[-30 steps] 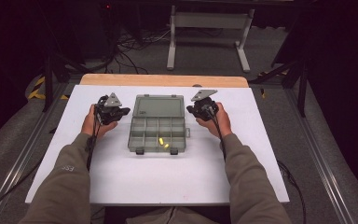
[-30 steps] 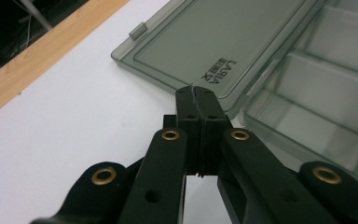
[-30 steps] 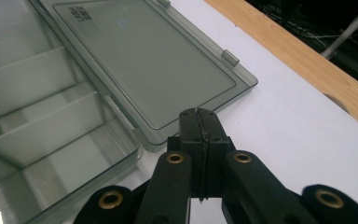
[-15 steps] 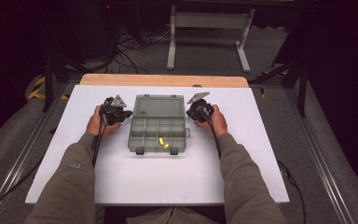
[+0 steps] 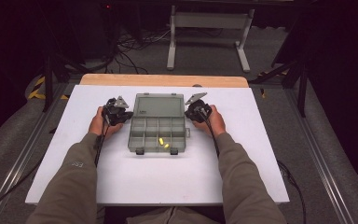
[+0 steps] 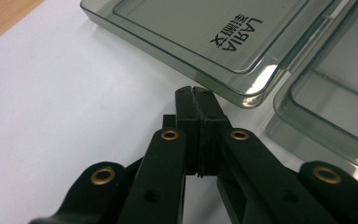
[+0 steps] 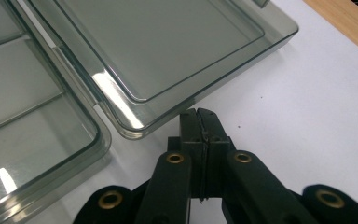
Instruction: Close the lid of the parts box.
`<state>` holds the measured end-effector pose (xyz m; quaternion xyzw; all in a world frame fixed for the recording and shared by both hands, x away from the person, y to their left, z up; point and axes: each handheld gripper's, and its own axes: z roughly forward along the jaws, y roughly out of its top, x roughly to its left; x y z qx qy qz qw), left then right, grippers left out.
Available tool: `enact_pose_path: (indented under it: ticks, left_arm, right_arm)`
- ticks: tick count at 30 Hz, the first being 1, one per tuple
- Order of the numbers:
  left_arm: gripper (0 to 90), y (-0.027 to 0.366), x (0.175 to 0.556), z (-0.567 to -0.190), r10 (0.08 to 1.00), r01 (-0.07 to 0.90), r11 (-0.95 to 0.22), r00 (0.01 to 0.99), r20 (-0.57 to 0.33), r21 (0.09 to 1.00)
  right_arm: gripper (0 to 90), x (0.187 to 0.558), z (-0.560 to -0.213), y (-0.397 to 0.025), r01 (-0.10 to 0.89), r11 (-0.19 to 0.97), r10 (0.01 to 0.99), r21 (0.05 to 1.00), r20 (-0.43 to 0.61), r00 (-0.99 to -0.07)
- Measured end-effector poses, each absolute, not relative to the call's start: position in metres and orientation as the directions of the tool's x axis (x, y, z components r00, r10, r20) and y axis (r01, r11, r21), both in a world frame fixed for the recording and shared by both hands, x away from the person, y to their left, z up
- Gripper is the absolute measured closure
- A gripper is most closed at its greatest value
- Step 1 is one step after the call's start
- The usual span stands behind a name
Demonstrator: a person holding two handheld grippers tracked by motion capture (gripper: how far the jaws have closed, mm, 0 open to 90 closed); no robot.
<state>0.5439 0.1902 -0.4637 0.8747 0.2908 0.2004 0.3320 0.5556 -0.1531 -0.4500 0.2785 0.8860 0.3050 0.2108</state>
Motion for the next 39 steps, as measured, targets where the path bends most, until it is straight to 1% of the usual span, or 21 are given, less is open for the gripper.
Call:
enact_pose_path:
  ticks: [10, 15, 19, 26, 39]
  left_arm:
    - [89.2, 0.186, 0.549, -0.466, 0.667, 0.374, -0.589, 0.725, 0.17, 0.716]
    - [88.8, 0.186, 0.552, -0.468, 0.687, 0.386, -0.56, 0.711, 0.15, 0.733]
    - [88.9, 0.184, 0.554, -0.468, 0.695, 0.384, -0.56, 0.7, 0.164, 0.734]
    - [89.2, 0.183, 0.557, -0.467, 0.708, 0.388, -0.548, 0.686, 0.165, 0.741]
    - [89.4, 0.179, 0.557, -0.456, 0.725, 0.353, -0.518, 0.664, 0.182, 0.779]
  right_arm:
    - [90.0, 0.564, -0.451, -0.147, 0.373, 0.648, 0.64, 0.664, -0.209, -0.74]
    - [90.0, 0.566, -0.451, -0.144, 0.368, 0.645, 0.645, 0.669, -0.22, -0.731]
    - [90.0, 0.567, -0.453, -0.144, 0.365, 0.633, 0.654, 0.683, -0.218, -0.725]
    - [90.0, 0.567, -0.453, -0.142, 0.361, 0.627, 0.662, 0.69, -0.228, -0.714]
    - [89.5, 0.564, -0.445, -0.144, 0.331, 0.588, 0.69, 0.738, -0.243, -0.682]
